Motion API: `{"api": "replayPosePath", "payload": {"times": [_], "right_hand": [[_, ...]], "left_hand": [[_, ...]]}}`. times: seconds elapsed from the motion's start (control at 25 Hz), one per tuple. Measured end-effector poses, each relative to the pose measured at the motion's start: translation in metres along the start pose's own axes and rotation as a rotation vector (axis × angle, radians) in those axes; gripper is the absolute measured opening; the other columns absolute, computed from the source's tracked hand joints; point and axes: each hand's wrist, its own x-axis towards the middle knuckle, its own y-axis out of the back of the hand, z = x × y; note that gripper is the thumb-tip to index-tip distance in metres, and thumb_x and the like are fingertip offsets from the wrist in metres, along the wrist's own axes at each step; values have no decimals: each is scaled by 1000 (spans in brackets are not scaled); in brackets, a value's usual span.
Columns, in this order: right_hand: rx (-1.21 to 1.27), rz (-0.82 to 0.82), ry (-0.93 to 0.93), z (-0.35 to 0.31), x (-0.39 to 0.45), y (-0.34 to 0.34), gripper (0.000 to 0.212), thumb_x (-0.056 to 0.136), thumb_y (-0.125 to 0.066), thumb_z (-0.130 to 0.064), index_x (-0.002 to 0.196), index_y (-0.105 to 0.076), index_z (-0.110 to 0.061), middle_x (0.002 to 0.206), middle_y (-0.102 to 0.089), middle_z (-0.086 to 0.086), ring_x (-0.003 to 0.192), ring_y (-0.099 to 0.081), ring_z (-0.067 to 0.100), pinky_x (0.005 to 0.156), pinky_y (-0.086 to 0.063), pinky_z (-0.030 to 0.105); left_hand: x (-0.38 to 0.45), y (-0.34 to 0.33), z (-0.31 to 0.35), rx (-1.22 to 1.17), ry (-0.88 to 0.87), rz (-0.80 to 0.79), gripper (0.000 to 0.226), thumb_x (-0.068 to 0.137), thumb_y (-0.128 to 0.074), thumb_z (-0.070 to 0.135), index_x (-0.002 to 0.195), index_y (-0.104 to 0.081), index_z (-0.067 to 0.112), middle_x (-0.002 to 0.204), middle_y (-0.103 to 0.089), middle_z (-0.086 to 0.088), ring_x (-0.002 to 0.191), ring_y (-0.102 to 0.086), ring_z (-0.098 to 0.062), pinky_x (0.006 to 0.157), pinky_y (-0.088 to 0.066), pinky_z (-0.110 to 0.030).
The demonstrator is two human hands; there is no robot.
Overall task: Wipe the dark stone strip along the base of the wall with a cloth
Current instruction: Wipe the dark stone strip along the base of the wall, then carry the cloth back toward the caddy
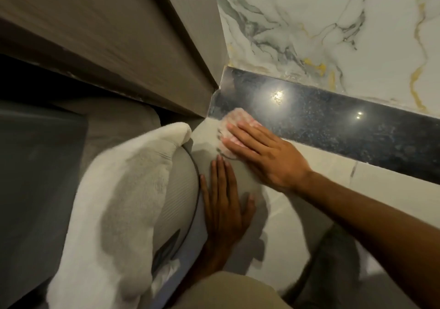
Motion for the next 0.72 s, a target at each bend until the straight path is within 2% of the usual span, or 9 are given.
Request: {"api": "replayPosePath", "payload": {"times": [0.08, 0.16, 0.2, 0.28, 0.36, 0.44, 0.48, 0.56, 0.72], "right_hand": [[24, -25, -42, 9, -50, 21, 58, 114, -50, -13, 171, -39, -15, 181, -30, 15, 170, -24, 36, 136, -38, 51], [128, -114, -246, 7, -76, 50, 61, 109, -42, -3, 169, -42, -13, 179, -32, 18, 166, -28, 40, 120, -54, 49], [218, -190, -385, -1, -80, 70, 68, 106, -44, 1, 171, -36, -16, 182, -25, 15, 168, -25, 38, 114, -59, 50], [435, -274, -676, -26, -79, 115, 81, 105, -57, 5, 175, -27, -22, 186, -17, 7, 170, -27, 38, 123, -52, 52], [684, -106, -949, -60, -79, 172, 65, 113, -56, -8, 173, -34, -22, 181, -34, 6, 165, -39, 35, 132, -38, 43], [909, 85, -1100, -106, -82, 241, 51, 121, -42, -30, 171, -37, -25, 177, -42, 3, 163, -43, 29, 130, -32, 31], [986, 144, -1148, -127, -83, 272, 51, 121, -38, -36, 171, -36, -27, 176, -44, 3, 162, -44, 29, 129, -32, 30], [1073, 230, -1221, -166, -90, 333, 52, 121, -36, -39, 172, -34, -29, 174, -47, 5, 159, -49, 31, 132, -37, 40], [1079, 293, -1223, -241, -104, 444, 54, 121, -38, -32, 173, -32, -23, 173, -50, 10, 155, -53, 35, 134, -42, 50]], "left_hand": [[-6, 18, 5, 43, -38, -56, 80, 114, -32, 55, 176, -21, 6, 186, -17, -18, 173, -16, -34, 139, -19, -62], [-11, 48, 11, 79, -109, -114, 78, 115, -33, 55, 176, -21, 9, 186, -16, -19, 173, -16, -36, 139, -19, -63], [-12, 68, 16, 90, -137, -134, 77, 115, -33, 55, 177, -21, 10, 186, -16, -19, 173, -17, -37, 139, -17, -63], [-11, 120, 27, 112, -186, -150, 75, 115, -34, 55, 176, -24, 11, 185, -19, -20, 171, -21, -39, 139, -15, -63], [-14, 181, 44, 111, -216, -185, 75, 115, -32, 56, 176, -25, 13, 184, -21, -21, 171, -21, -40, 139, -14, -63], [-14, 250, 61, 110, -214, -226, 75, 114, -27, 57, 176, -26, 15, 184, -20, -20, 171, -20, -39, 139, -9, -61], [-15, 283, 69, 110, -213, -238, 76, 113, -26, 58, 176, -27, 15, 184, -20, -20, 171, -19, -38, 139, -8, -60], [-21, 350, 83, 92, -212, -247, 76, 112, -29, 57, 174, -32, 14, 183, -24, -20, 170, -23, -38, 139, -13, -62], [-51, 477, 92, 3, -243, -151, 69, 112, -40, 46, 169, -42, 7, 176, -37, -24, 164, -36, -42, 134, -28, -67]]}}
